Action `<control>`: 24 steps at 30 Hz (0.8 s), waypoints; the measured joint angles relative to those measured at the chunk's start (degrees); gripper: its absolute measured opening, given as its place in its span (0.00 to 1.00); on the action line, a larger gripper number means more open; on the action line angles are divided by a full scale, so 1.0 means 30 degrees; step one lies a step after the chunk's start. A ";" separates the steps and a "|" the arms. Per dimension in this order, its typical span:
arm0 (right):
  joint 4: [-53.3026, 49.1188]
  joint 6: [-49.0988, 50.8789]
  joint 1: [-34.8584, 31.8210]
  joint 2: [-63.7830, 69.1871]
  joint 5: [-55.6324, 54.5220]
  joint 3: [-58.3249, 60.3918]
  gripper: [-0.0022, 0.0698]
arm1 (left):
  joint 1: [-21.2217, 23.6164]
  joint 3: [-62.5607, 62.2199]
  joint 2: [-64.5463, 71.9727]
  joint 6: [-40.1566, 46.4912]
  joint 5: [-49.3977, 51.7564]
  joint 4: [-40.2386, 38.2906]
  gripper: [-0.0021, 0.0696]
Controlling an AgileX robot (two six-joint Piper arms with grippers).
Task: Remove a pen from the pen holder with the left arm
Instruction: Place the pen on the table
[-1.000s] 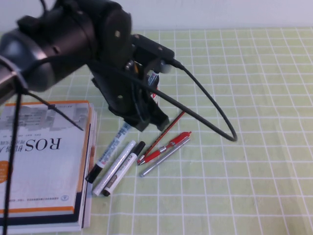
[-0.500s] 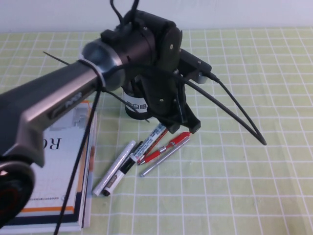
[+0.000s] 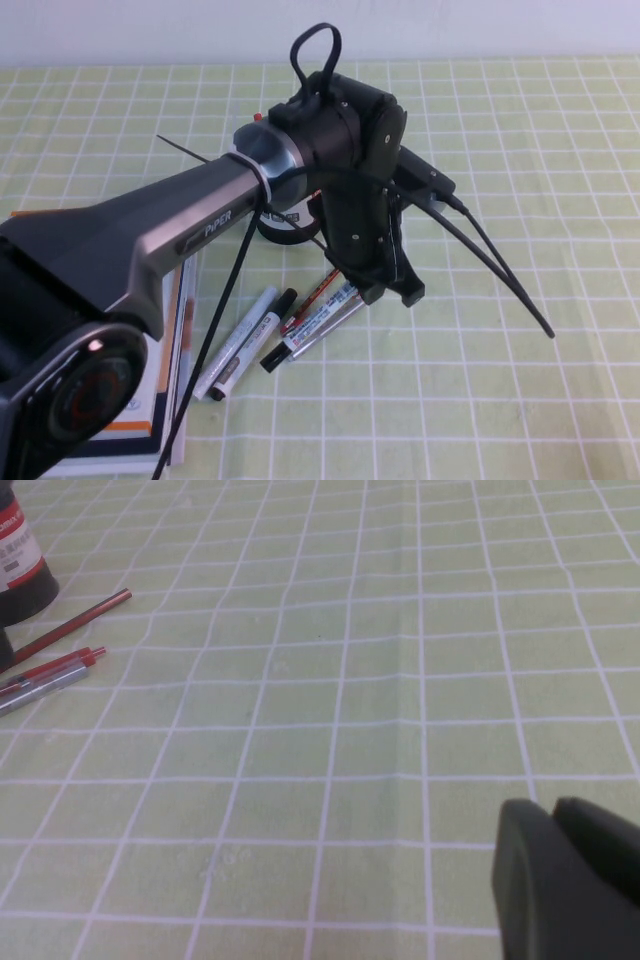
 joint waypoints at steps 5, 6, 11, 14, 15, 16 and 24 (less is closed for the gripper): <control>0.0000 0.0000 0.0000 0.0000 0.0000 0.0000 0.01 | -0.0028 0.0000 0.0232 0.0283 -0.0473 -0.0157 0.15; 0.0000 0.0000 0.0000 0.0000 0.0000 0.0000 0.01 | -0.0028 0.0000 0.0232 0.0376 -0.0766 -0.0157 0.15; 0.0000 0.0000 0.0000 0.0000 0.0000 0.0000 0.01 | -0.0028 0.0000 0.0317 0.1088 -0.1661 -0.0157 0.15; 0.0000 0.0000 0.0000 0.0000 0.0000 0.0000 0.01 | -0.0028 0.0000 0.0581 0.1224 -0.1712 -0.0157 0.15; 0.0000 0.0000 0.0000 0.0000 0.0000 0.0000 0.01 | -0.0028 0.0000 0.0670 0.1267 -0.1712 -0.0157 0.15; 0.0000 0.0000 0.0000 0.0000 0.0000 0.0000 0.01 | -0.0028 0.0000 0.0813 0.1346 -0.1712 -0.0157 0.15; 0.0000 0.0000 0.0000 0.0000 0.0000 0.0000 0.01 | -0.0028 0.0000 0.1225 0.1832 -0.1995 -0.0157 0.15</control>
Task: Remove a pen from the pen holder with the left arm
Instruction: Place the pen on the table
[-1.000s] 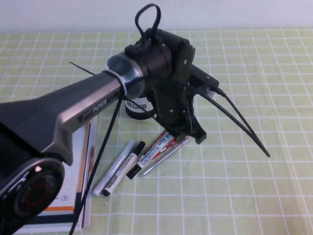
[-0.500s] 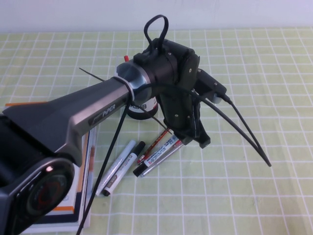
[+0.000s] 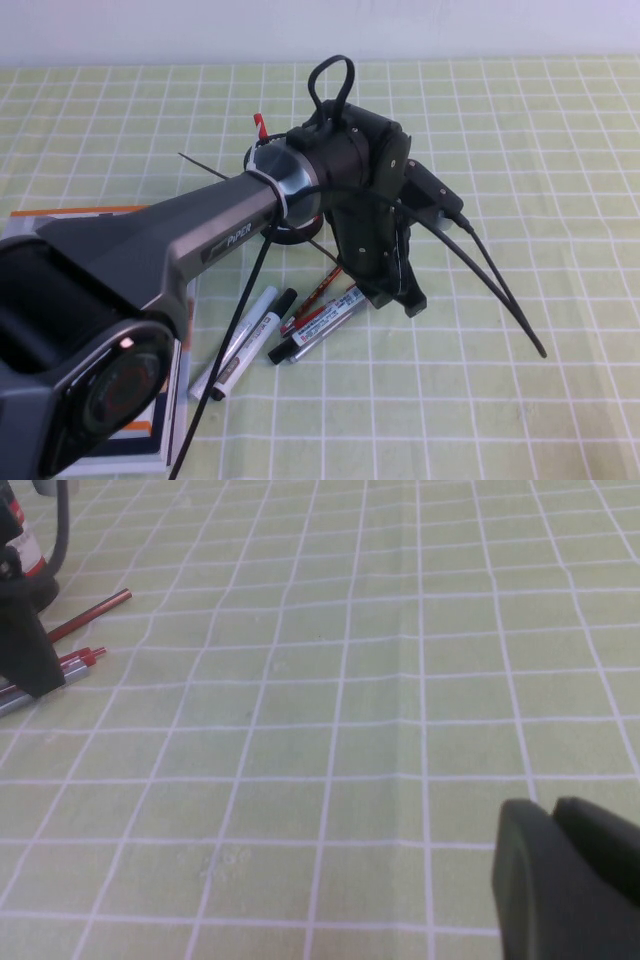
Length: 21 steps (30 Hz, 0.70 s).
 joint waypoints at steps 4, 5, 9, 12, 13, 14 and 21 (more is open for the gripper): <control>0.0000 0.0000 0.0000 0.0000 0.0000 0.0000 0.01 | 0.0000 0.0000 0.0129 0.0028 -0.0214 0.0000 0.15; 0.0000 0.0000 0.0000 0.0000 0.0000 0.0000 0.01 | 0.0000 0.0000 0.0129 0.0028 -0.0262 0.0000 0.15; 0.0000 0.0000 0.0000 0.0000 0.0000 0.0000 0.01 | 0.0000 0.0000 0.0129 0.0074 -0.0384 0.0000 0.15; 0.0000 0.0000 0.0000 0.0000 0.0000 0.0000 0.01 | 0.0000 0.0000 0.0129 0.0111 -0.0556 0.0000 0.23; 0.0000 0.0000 0.0000 0.0000 0.0000 0.0000 0.01 | 0.0034 0.0000 0.0129 0.0111 -0.0556 0.0000 0.29; 0.0000 0.0000 0.0000 0.0000 0.0000 0.0000 0.01 | 0.0034 0.0000 0.0129 0.0111 -0.0591 0.0000 0.34; 0.0000 0.0000 0.0000 0.0000 0.0000 0.0000 0.01 | 0.0356 0.0000 0.0129 -0.0056 -0.1000 0.0000 0.46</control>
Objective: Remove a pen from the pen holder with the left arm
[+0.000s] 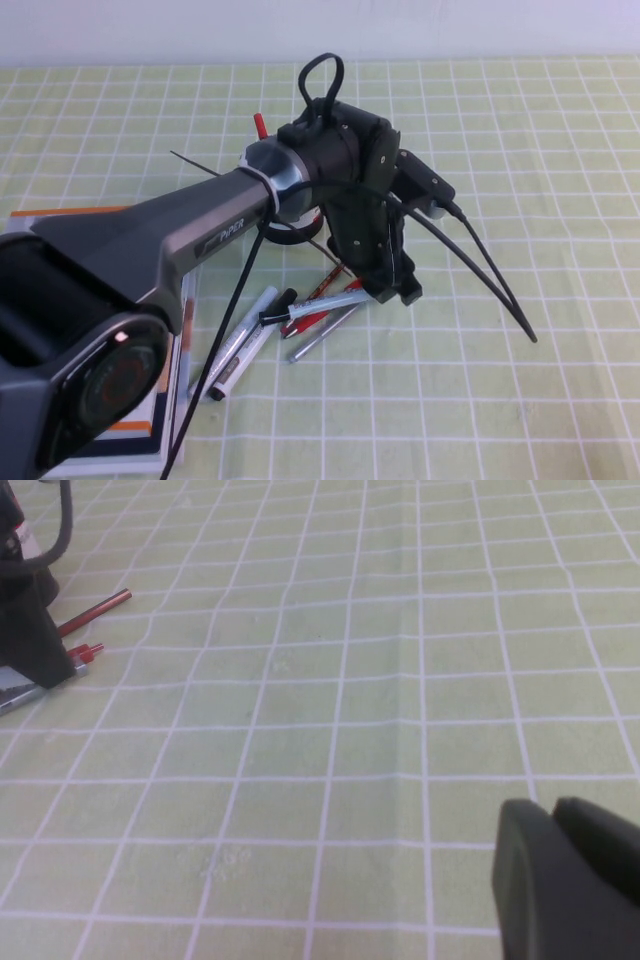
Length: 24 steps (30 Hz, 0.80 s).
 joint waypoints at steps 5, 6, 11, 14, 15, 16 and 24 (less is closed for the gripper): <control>0.0000 0.0000 0.0000 0.0000 0.0000 0.0000 0.01 | 0.0000 0.0116 -0.0993 -0.0166 -0.0080 -0.0095 0.47; 0.0000 0.0000 0.0000 0.0000 0.0000 0.0000 0.01 | 0.0000 0.0179 -0.1330 -0.0271 -0.0122 -0.0126 0.46; 0.0000 0.0000 0.0000 0.0000 0.0000 0.0000 0.01 | 0.0000 0.1567 -0.4003 -0.0778 -0.0830 -0.0600 0.32; 0.0000 0.0000 0.0000 0.0000 0.0000 0.0000 0.01 | 0.0000 0.3311 -0.6076 -0.0818 -0.2188 -0.0708 0.13; 0.0000 0.0000 0.0000 0.0000 0.0000 0.0000 0.01 | 0.0000 0.3895 -0.6505 -0.0856 -0.2523 -0.0708 0.11; 0.0000 0.0000 0.0000 0.0000 0.0000 0.0000 0.01 | 0.0000 0.4800 -0.7333 -0.0959 -0.3205 -0.0708 0.08; 0.0000 0.0000 0.0000 0.0000 0.0000 0.0000 0.01 | 0.0000 0.9032 -1.1303 -0.3435 -0.5163 0.0281 0.03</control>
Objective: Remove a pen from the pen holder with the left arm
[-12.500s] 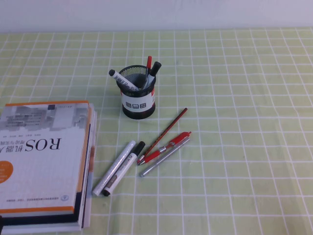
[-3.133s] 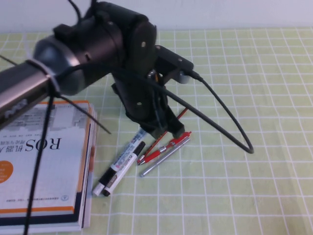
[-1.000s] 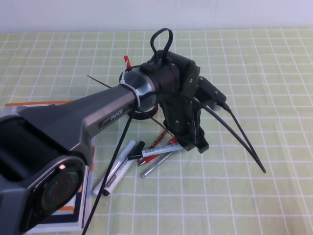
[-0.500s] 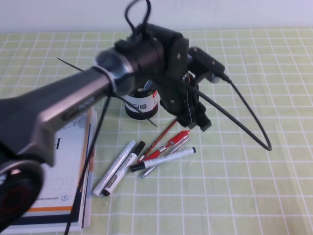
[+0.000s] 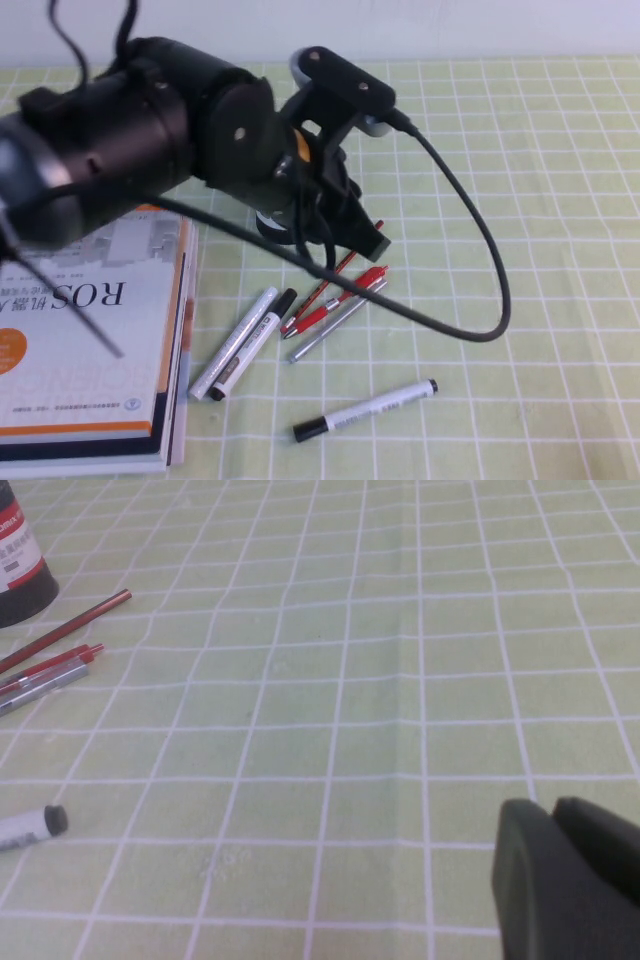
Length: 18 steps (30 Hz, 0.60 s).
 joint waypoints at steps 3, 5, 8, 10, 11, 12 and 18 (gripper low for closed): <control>0.0000 0.0000 0.0000 0.0000 0.0000 0.0000 0.01 | 0.0000 0.0563 -0.0955 -0.0468 -0.0273 0.0338 0.03; 0.0000 0.0000 0.0000 0.0000 0.0000 0.0000 0.01 | 0.0000 0.0739 -0.1503 -0.0547 -0.0457 0.0362 0.03; 0.0000 0.0000 0.0000 0.0000 0.0000 0.0000 0.01 | 0.0000 0.1029 -0.2399 -0.0788 -0.1010 0.0483 0.03; 0.0000 0.0000 0.0000 0.0000 0.0000 0.0000 0.01 | 0.0000 0.1516 -0.3013 -0.1195 -0.1607 0.0821 0.03; 0.0000 0.0000 0.0000 0.0000 0.0000 0.0000 0.01 | 0.0000 0.1887 -0.3425 -0.1361 -0.2019 0.0923 0.03; 0.0000 0.0000 0.0000 0.0000 0.0000 0.0000 0.01 | 0.0000 0.2334 -0.3904 -0.1478 -0.2479 0.1008 0.03; 0.0000 0.0000 0.0000 0.0000 0.0000 0.0000 0.01 | 0.0000 0.5983 -0.8156 -0.2442 -0.5342 0.1000 0.03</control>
